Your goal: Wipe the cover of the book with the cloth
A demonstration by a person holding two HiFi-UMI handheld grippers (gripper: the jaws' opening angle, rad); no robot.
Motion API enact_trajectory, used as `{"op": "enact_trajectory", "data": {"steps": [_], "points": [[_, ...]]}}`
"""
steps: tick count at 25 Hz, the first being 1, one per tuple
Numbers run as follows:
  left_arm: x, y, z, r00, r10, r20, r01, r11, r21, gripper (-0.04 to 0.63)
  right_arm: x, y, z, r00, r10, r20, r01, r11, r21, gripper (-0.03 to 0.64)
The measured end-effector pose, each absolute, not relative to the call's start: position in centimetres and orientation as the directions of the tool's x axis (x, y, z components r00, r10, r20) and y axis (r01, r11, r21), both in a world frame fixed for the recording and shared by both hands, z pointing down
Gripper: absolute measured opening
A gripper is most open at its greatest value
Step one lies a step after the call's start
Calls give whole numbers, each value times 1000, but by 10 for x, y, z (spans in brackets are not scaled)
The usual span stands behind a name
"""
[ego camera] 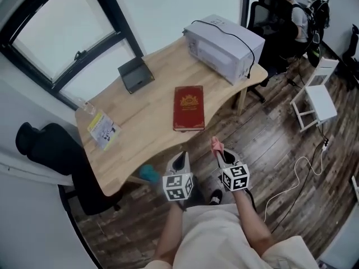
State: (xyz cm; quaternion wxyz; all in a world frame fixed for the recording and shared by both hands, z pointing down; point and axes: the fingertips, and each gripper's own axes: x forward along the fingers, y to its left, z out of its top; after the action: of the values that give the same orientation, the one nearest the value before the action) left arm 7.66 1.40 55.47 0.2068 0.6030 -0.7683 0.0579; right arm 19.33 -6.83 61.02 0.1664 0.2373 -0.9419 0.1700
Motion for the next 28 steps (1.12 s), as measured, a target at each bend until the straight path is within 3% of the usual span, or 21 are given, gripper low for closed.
{"op": "enact_trajectory", "data": {"steps": [28], "points": [[80,14,536,-167,-908,385,-969,224,107,8,164,-58,583,-848,-386,364,-466,870,-163,35]]}}
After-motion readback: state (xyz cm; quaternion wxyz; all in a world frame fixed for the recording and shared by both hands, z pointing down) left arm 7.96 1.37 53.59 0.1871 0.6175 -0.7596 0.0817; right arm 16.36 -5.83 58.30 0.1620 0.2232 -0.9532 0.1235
